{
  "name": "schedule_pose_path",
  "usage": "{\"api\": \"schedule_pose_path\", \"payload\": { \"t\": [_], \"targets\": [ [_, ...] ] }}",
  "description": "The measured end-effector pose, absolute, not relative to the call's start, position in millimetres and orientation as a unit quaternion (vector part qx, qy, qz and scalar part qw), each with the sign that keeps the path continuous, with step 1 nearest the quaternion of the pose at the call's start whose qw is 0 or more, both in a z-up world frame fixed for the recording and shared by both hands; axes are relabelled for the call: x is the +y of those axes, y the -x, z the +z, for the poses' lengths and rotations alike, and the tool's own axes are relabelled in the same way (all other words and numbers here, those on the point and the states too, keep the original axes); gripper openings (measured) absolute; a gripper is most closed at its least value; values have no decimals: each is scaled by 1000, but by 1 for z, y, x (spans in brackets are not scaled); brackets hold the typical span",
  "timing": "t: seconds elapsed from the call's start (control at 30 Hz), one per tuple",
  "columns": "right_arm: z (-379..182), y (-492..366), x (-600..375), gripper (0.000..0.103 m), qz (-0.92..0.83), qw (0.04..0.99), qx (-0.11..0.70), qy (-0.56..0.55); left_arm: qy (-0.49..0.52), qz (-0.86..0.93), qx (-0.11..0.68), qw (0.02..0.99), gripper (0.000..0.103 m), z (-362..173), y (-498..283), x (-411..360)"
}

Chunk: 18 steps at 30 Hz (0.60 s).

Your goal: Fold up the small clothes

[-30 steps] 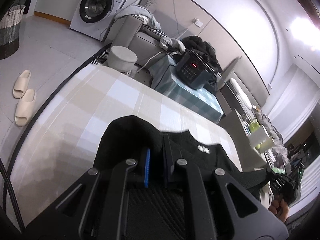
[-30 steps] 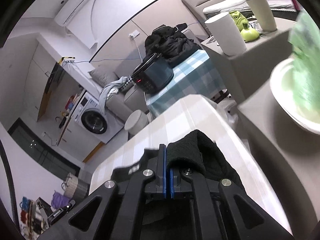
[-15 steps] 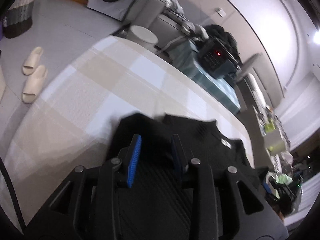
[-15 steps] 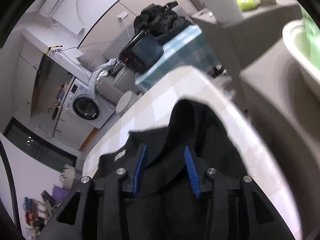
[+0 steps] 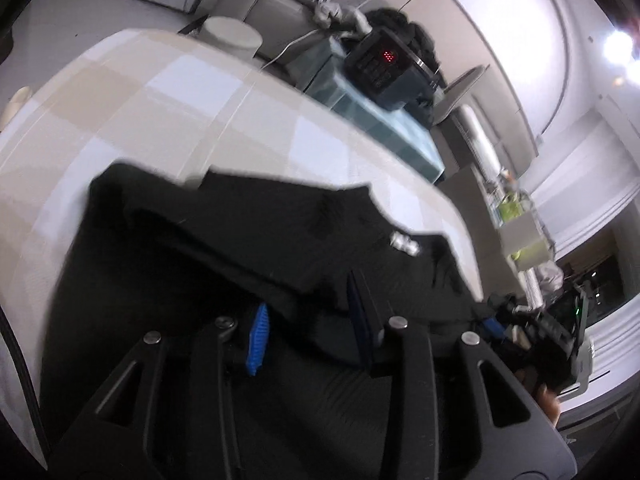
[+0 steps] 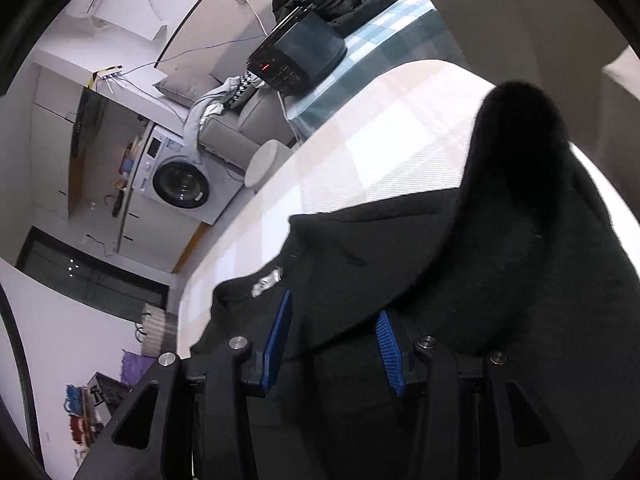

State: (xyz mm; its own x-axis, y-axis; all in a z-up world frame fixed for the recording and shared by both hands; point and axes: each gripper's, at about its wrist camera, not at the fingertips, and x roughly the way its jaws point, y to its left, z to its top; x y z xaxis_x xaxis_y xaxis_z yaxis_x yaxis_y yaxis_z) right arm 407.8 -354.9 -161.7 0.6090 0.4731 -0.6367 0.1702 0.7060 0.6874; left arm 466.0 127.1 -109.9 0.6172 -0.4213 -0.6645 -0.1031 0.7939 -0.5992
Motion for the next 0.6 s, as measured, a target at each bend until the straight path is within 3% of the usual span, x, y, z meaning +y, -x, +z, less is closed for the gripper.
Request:
{"api": "schedule_pose_path", "payload": {
  "t": [0.13, 0.2, 0.23, 0.4, 0.6],
  "targets": [
    [-144, -388, -364, 43, 100, 834, 416, -348, 306, -94, 391, 863, 31, -92, -486, 128],
    [-136, -369, -372, 57, 82, 844, 411, -334, 300, -83, 379, 871, 31, -88, -492, 128],
    [-137, -363, -375, 60, 76, 843, 413, -335, 301, -79, 377, 872, 31, -87, -496, 129],
    [-156, -363, -376, 60, 70, 825, 441, -347, 308, -60, 391, 865, 31, -96, -502, 134],
    [-152, -428, -353, 60, 95, 833, 407, -362, 300, -47, 403, 864, 31, -100, -481, 142]
  ]
}}
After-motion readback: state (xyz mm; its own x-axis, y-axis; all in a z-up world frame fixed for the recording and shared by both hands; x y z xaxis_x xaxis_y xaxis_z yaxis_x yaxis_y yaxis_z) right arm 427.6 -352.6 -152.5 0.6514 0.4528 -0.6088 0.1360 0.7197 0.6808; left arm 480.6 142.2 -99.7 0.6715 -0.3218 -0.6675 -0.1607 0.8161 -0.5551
